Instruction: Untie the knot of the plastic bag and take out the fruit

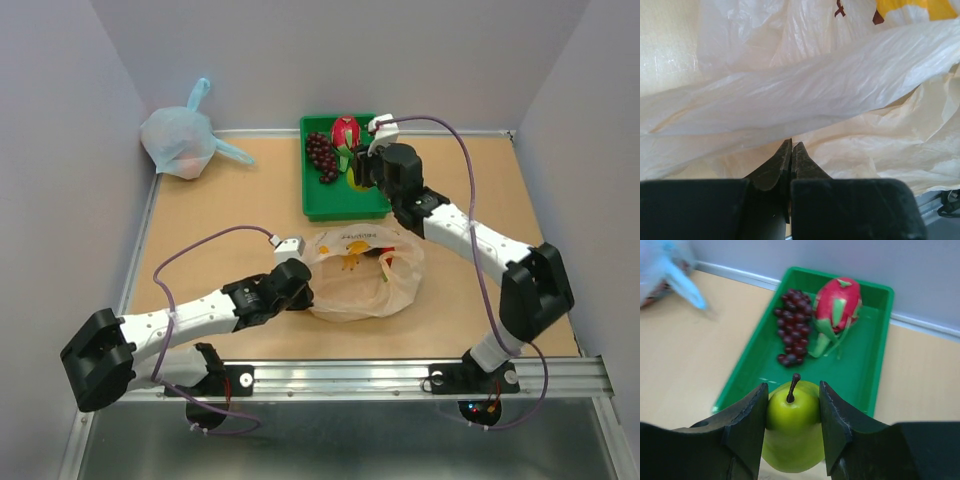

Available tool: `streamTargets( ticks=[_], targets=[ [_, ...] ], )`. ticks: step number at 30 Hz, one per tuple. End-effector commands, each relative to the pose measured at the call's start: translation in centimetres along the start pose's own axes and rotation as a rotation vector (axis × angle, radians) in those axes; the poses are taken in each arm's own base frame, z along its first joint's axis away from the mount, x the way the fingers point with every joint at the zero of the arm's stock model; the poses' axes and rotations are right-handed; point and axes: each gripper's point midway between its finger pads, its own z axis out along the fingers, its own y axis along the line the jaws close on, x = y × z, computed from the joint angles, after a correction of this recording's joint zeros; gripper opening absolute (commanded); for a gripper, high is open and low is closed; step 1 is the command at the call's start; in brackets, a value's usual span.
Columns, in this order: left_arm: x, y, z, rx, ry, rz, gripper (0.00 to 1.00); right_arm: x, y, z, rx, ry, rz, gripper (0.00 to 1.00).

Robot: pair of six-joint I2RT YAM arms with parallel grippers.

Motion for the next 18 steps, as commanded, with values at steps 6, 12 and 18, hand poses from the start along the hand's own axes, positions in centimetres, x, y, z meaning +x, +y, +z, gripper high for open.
streamTargets(
  ticks=[6,12,18],
  targets=[
    [-0.1,-0.1,-0.5,0.048,-0.021,-0.005,0.09,2.0,-6.7,9.5,0.115,-0.051,0.072,0.01],
    [0.0,0.0,-0.7,0.059,-0.027,-0.014,0.09,5.6,-8.2,14.8,0.154,-0.014,0.064,0.16],
    [0.1,0.4,-1.1,0.061,-0.038,-0.034,0.09,4.6,-9.1,15.4,0.205,-0.040,0.062,0.76]
  ],
)
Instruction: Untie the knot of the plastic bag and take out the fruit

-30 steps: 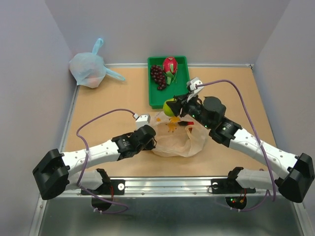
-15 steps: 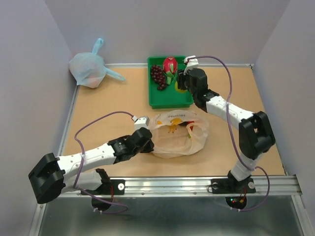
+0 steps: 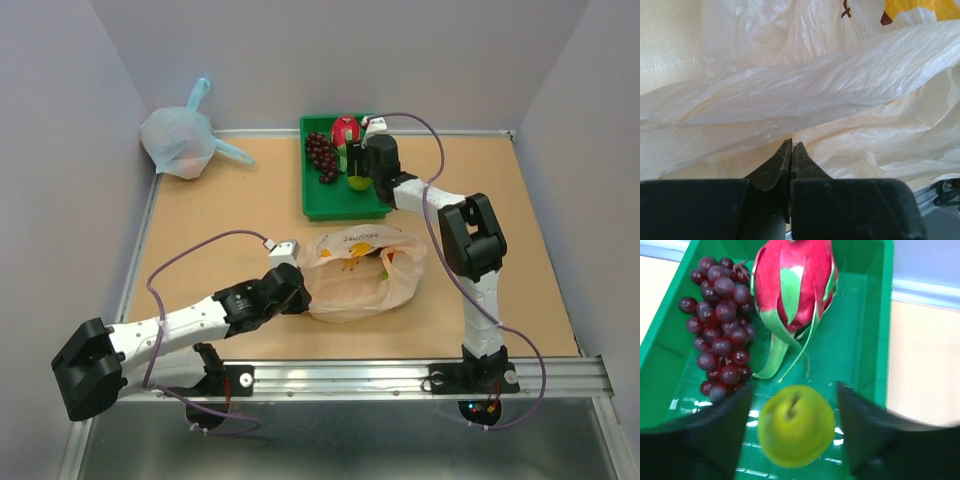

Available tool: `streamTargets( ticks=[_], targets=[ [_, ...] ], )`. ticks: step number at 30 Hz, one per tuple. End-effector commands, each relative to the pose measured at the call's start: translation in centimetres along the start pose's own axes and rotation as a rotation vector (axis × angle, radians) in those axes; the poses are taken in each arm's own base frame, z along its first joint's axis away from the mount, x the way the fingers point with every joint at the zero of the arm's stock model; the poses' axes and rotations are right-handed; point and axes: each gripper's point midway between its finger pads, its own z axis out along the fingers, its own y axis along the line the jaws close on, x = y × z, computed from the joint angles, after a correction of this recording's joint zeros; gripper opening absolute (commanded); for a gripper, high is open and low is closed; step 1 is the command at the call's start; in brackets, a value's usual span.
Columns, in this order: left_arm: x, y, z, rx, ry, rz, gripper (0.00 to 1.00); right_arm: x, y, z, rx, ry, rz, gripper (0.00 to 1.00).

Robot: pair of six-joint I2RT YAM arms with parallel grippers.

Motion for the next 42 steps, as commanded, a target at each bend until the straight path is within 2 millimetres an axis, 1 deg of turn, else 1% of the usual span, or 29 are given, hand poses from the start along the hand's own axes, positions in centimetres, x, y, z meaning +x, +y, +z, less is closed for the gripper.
streamTargets(
  ticks=[1,3,4,6,7,9,10,13,14,15,16,19,20,21,22,23,24,26,27,28,29,30,31,32,34,35,38,39,42],
  targets=[
    [-0.3,0.2,-0.3,0.015,-0.026,-0.019,0.09,-9.1,-0.5,-0.8,0.035,-0.216,0.048,0.81],
    [-0.4,0.3,-0.4,0.014,-0.032,-0.022,0.09,-9.4,-0.7,-1.5,0.040,-0.219,0.044,0.88],
    [-0.4,0.3,-0.4,0.014,-0.034,-0.024,0.09,-10.6,-0.7,-2.5,0.033,-0.238,0.048,0.93],
    [-0.4,0.5,-0.4,0.008,-0.041,-0.024,0.09,-10.8,-0.6,-3.6,0.017,-0.229,0.043,0.94],
    [-0.3,0.6,-0.4,0.004,-0.039,-0.023,0.09,-11.8,-0.5,-5.0,-0.003,-0.229,0.042,0.94],
    [-0.4,0.8,-0.4,-0.005,-0.043,-0.021,0.09,-12.2,0.2,-6.6,-0.044,-0.221,0.036,0.94],
    [-0.5,0.7,-0.5,-0.003,-0.047,-0.023,0.09,-12.5,0.3,-8.5,-0.063,-0.213,0.031,0.93],
    [-1.0,0.6,-0.6,-0.003,-0.061,-0.025,0.09,-12.2,1.5,-11.7,-0.126,-0.184,0.019,0.93],
    [-1.1,0.5,-0.6,-0.002,-0.064,-0.025,0.09,-12.5,2.0,-14.0,-0.156,-0.189,0.019,0.93],
    [-1.3,0.4,-0.7,-0.003,-0.072,-0.025,0.09,-12.4,2.3,-15.2,-0.176,-0.182,0.021,0.93],
    [-1.5,0.3,-0.7,-0.003,-0.075,-0.025,0.09,-11.9,3.0,-17.5,-0.215,-0.169,0.022,0.92],
    [-1.9,0.1,-0.8,-0.006,-0.084,-0.025,0.09,-9.9,4.5,-20.9,-0.295,-0.111,0.022,0.91],
    [-2.2,0.0,-0.8,-0.007,-0.090,-0.023,0.09,-9.3,4.6,-21.8,-0.304,-0.094,0.019,0.90],
    [-2.4,-0.1,-0.9,-0.005,-0.094,-0.024,0.09,-8.2,5.7,-23.7,-0.358,-0.075,0.013,0.90],
    [-2.4,-0.1,-0.9,-0.009,-0.096,-0.024,0.09,-6.5,6.2,-24.7,-0.387,-0.019,0.000,0.88],
    [-2.7,-0.2,-0.9,-0.007,-0.103,-0.025,0.09,-5.4,7.2,-25.7,-0.418,0.008,-0.011,0.88],
    [-2.7,-0.3,-0.9,-0.006,-0.104,-0.025,0.09,-3.5,7.5,-26.4,-0.429,0.058,-0.012,0.87],
    [-3.1,-0.5,-0.9,-0.008,-0.113,-0.021,0.09,-1.3,8.6,-28.3,-0.474,0.124,-0.026,0.86],
    [-3.2,-0.5,-0.9,-0.011,-0.115,-0.016,0.09,-0.1,10.3,-29.6,-0.524,0.153,-0.050,0.85],
    [-3.3,-0.5,-0.8,-0.019,-0.116,-0.010,0.09,1.9,10.7,-30.5,-0.544,0.200,-0.065,0.84],
    [-3.6,-0.7,-0.9,-0.017,-0.118,-0.008,0.09,2.8,11.4,-31.2,-0.572,0.221,-0.077,0.84],
    [-3.7,-0.8,-0.9,-0.019,-0.120,-0.006,0.09,3.8,12.7,-32.4,-0.619,0.237,-0.099,0.83],
    [-3.6,-0.8,-0.8,-0.024,-0.112,0.003,0.09,5.3,13.0,-33.0,-0.634,0.264,-0.113,0.82],
    [-4.0,-1.2,-0.9,-0.019,-0.119,0.000,0.09,5.7,13.9,-34.1,-0.672,0.267,-0.130,0.82],
    [-4.1,-1.4,-0.9,-0.020,-0.114,0.003,0.09,6.6,14.5,-35.0,-0.700,0.272,-0.149,0.81],
    [-4.3,-1.7,-1.0,-0.016,-0.118,-0.002,0.09,7.4,14.8,-35.6,-0.714,0.287,-0.163,0.80],
    [-4.6,-2.0,-1.1,-0.006,-0.121,-0.014,0.09,8.5,15.2,-35.7,-0.725,0.304,-0.190,0.80],
    [-4.5,-2.1,-1.1,-0.003,-0.118,-0.015,0.09,9.5,15.0,-35.3,-0.705,0.329,-0.203,0.80],
    [-4.8,-2.4,-1.4,0.012,-0.122,-0.022,0.09,10.7,13.4,-32.6,-0.545,0.350,-0.236,0.79]
  ],
)
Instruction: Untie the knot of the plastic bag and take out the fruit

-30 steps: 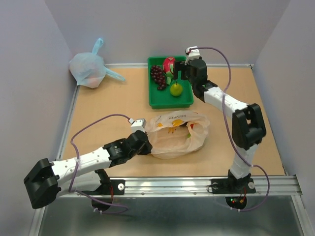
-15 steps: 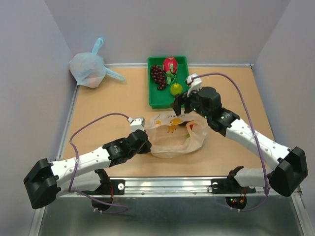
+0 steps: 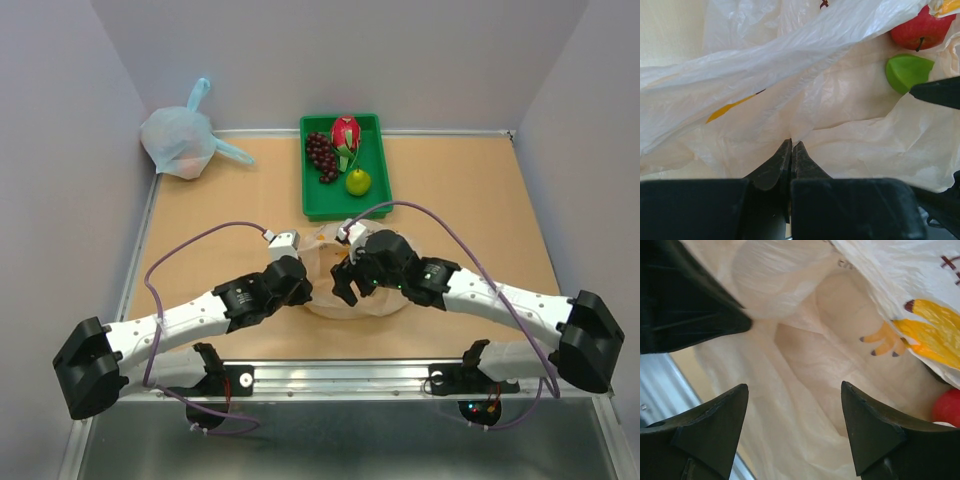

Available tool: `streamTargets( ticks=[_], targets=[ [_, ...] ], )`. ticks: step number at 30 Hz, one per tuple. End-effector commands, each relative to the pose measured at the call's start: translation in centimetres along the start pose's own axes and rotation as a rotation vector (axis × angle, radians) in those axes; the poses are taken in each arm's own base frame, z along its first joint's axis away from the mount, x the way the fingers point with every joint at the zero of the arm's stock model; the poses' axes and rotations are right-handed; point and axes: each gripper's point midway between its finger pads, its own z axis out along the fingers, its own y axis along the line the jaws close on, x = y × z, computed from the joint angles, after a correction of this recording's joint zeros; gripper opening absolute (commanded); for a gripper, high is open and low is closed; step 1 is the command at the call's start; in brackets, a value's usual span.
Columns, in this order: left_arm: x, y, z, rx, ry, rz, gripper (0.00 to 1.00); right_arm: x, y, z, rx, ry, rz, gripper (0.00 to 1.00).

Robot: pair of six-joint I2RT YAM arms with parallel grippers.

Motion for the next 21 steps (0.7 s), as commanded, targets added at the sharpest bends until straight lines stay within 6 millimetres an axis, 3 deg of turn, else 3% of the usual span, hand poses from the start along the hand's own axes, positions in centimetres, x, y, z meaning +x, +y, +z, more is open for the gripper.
streamTargets(
  ticks=[1,8,11,15,21],
  targets=[
    [-1.9,-1.3,-0.7,0.030,-0.041,-0.018,0.09,1.1,-2.7,1.6,0.146,0.035,-0.003,0.79],
    [-1.4,-0.6,-1.2,0.034,-0.044,-0.035,0.09,-1.0,-9.6,1.4,0.569,-0.027,0.013,0.78],
    [-1.0,-0.4,-1.2,0.038,-0.033,-0.043,0.09,-2.1,-11.2,1.2,0.678,-0.066,0.016,0.78],
    [-0.4,-0.6,-1.1,0.063,-0.018,-0.053,0.09,-2.8,-12.5,2.8,0.747,-0.136,0.054,0.79],
    [0.4,-0.8,-1.1,0.087,0.007,-0.057,0.09,-2.5,-15.6,4.2,0.862,-0.197,0.145,0.81]
  ],
)
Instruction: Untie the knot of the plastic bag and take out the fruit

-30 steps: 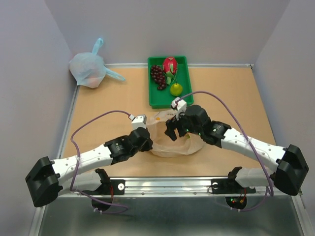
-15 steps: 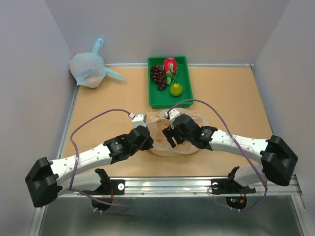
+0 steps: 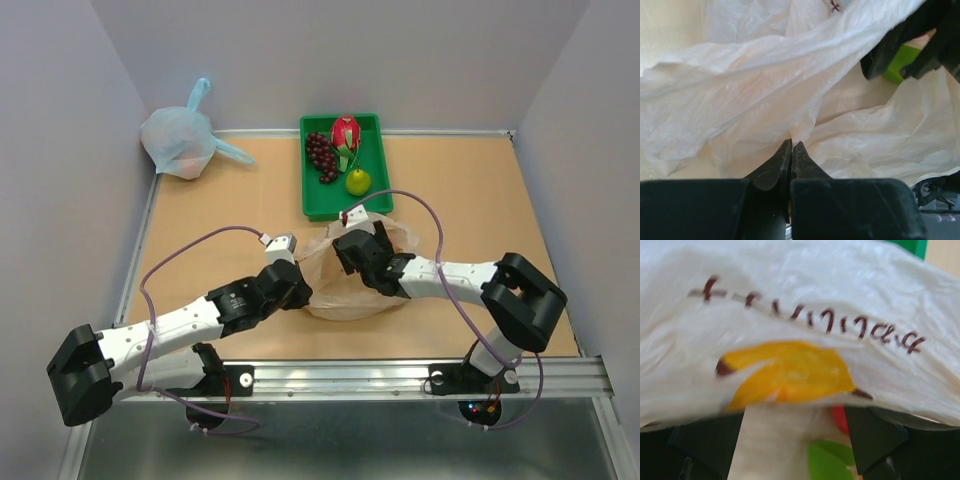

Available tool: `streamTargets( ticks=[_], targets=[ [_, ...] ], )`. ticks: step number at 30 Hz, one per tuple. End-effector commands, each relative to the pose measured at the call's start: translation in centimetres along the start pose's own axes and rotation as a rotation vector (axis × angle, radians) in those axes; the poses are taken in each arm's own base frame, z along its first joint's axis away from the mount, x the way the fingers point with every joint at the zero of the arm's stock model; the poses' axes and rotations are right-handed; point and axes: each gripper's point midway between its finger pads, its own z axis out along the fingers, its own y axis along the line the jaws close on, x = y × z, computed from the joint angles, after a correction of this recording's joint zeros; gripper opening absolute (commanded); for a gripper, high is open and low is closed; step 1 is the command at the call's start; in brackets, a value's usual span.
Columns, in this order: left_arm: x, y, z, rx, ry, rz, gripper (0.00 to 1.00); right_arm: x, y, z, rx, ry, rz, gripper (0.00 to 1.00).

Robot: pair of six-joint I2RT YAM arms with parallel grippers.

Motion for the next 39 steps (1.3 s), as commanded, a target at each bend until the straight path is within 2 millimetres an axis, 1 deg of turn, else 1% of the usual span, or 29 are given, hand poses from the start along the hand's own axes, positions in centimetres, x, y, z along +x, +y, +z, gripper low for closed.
streamTargets(
  ticks=[1,6,7,10,11,13,14,16,18,19,20,21,22,23,24,25,27,28,29,30,31,32,35,36,37,38,39],
  targets=[
    [0.1,-0.5,-0.3,0.041,-0.004,-0.024,0.09,-4.7,-1.7,1.9,0.127,-0.145,0.188,0.82],
    [0.4,-0.2,-0.5,0.045,-0.002,-0.033,0.09,-4.8,-2.4,3.9,0.155,-0.161,0.217,0.82],
    [0.4,-0.2,-0.6,0.050,-0.003,-0.035,0.09,-5.3,-2.4,4.0,0.151,-0.185,0.230,0.82],
    [0.8,0.1,-0.6,0.047,0.003,-0.044,0.08,-5.3,-2.2,4.9,0.133,-0.191,0.246,0.81],
    [0.9,0.2,-0.6,0.046,0.004,-0.047,0.09,-5.2,-2.0,5.5,0.124,-0.184,0.243,0.79],
    [1.1,0.4,-0.6,0.043,0.006,-0.048,0.09,-4.5,-2.1,6.1,0.135,-0.168,0.246,0.76],
    [1.1,0.5,-0.6,0.041,0.007,-0.049,0.09,-3.9,-2.2,6.6,0.141,-0.152,0.241,0.76],
    [1.1,0.5,-0.6,0.038,0.006,-0.050,0.09,-3.2,-2.2,6.9,0.142,-0.138,0.247,0.73],
    [1.1,0.6,-0.6,0.037,0.007,-0.051,0.09,-2.0,-2.1,6.9,0.131,-0.116,0.239,0.67],
    [1.1,0.6,-0.6,0.035,0.004,-0.051,0.09,-1.7,-2.0,6.8,0.124,-0.111,0.244,0.64],
    [1.1,0.6,-0.5,0.032,0.005,-0.050,0.09,-1.3,-1.6,6.7,0.095,-0.099,0.242,0.58],
    [1.1,0.7,-0.5,0.029,0.005,-0.049,0.09,-0.3,-1.5,6.5,0.079,-0.080,0.235,0.56],
    [1.1,0.7,-0.4,0.028,0.004,-0.049,0.09,-0.6,-1.4,6.0,0.055,-0.086,0.242,0.53],
    [1.1,0.7,-0.3,0.020,0.003,-0.044,0.09,-0.4,-0.6,5.6,0.000,-0.074,0.236,0.46],
    [1.1,0.8,-0.2,0.015,0.002,-0.043,0.09,-0.3,-0.4,5.2,-0.023,-0.071,0.231,0.41],
    [1.0,0.9,0.0,0.007,0.001,-0.039,0.09,-0.3,0.0,4.3,-0.076,-0.070,0.228,0.30],
    [0.8,0.6,0.2,0.007,-0.003,-0.035,0.08,-0.6,0.3,3.1,-0.132,-0.078,0.219,0.18],
    [0.6,0.5,0.3,0.004,-0.010,-0.032,0.09,0.0,0.5,2.5,-0.162,-0.065,0.199,0.13],
    [0.8,0.6,0.7,-0.004,-0.004,-0.023,0.09,-0.4,0.6,1.8,-0.188,-0.075,0.198,0.07],
    [0.6,0.3,0.8,-0.005,-0.008,-0.018,0.09,-1.7,1.0,0.5,-0.248,-0.108,0.206,0.05],
    [0.4,0.3,1.0,-0.014,-0.012,-0.012,0.09,-2.0,1.1,-0.4,-0.279,-0.118,0.196,0.03],
    [0.4,0.3,1.3,-0.026,-0.007,0.003,0.09,-3.0,1.5,-1.8,-0.346,-0.147,0.198,0.00],
    [0.5,0.3,2.0,-0.049,-0.001,0.022,0.09,-4.3,2.1,-4.4,-0.455,-0.190,0.183,0.01],
    [0.4,0.2,2.1,-0.050,-0.002,0.027,0.09,-4.9,2.9,-5.7,-0.534,-0.208,0.170,0.00],
    [0.4,0.2,2.2,-0.055,-0.002,0.032,0.09,-5.9,2.9,-7.0,-0.571,-0.239,0.171,0.00],
    [0.3,0.0,2.2,-0.053,-0.003,0.034,0.08,-6.4,3.3,-8.2,-0.629,-0.256,0.168,0.00],
    [0.2,-0.1,2.3,-0.053,-0.005,0.035,0.09,-7.5,3.2,-9.5,-0.657,-0.292,0.171,0.00]
  ],
)
